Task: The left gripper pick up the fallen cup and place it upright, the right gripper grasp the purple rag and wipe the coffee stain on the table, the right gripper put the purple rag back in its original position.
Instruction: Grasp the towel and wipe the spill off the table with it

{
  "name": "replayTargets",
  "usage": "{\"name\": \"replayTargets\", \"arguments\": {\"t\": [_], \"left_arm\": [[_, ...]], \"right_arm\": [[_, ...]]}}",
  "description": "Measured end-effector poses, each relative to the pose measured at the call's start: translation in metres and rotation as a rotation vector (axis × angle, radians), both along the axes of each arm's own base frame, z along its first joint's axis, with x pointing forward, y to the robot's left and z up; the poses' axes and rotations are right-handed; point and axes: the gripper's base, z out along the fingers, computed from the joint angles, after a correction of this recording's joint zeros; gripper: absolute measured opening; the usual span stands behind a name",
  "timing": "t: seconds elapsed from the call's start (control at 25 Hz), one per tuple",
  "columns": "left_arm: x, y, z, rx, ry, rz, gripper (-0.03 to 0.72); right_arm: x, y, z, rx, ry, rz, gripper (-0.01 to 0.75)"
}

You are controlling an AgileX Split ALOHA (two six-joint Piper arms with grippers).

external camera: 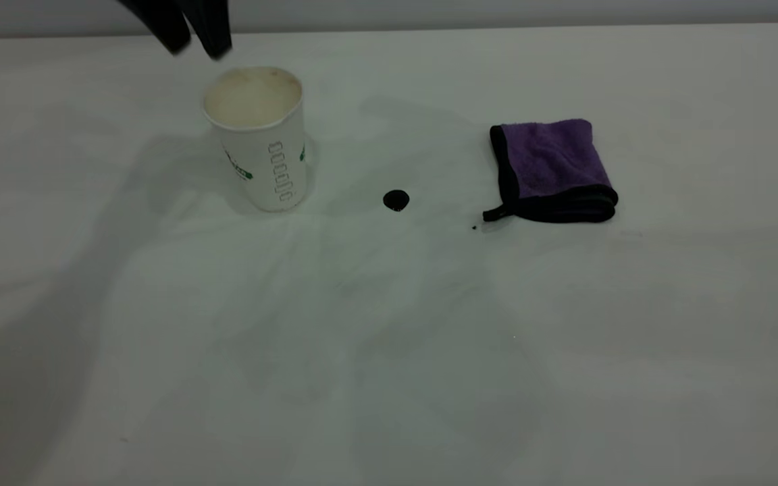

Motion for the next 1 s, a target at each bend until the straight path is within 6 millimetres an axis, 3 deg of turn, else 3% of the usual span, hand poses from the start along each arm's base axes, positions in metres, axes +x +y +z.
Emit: {"name": "replayTargets", "arguments": {"t": [0.12,0.32,0.52,0.64,0.8,1.0], "left_arm": [[-0.011,0.002,0.044,-0.007,-0.020,-0.011,0.498],[-0.041,0.009,0.153,-0.052,-0.237,-0.004,0.498],[-0.103,0.027,0.255,-0.098,-0.483,0.080,0.498],[-0.152,0.038,0.294,-0.129,-0.579,0.104,0.498],[-0.223,0.055,0.295,-0.127,-0.589,0.106,0.498],[-0.295,0.077,0.244,-0.041,-0.510,0.105,0.498]], "right_arm": [[0.000,0.000,0.000,0.000,0.000,0.000,0.349],[0.000,0.000,0.000,0.000,0.000,0.000,0.349],[0.000,0.000,0.000,0.000,0.000,0.000,0.349],[0.000,0.000,0.000,0.000,0.000,0.000,0.349],[0.000,0.000,0.000,0.000,0.000,0.000,0.349],[0.000,0.000,0.000,0.000,0.000,0.000,0.349]]}}
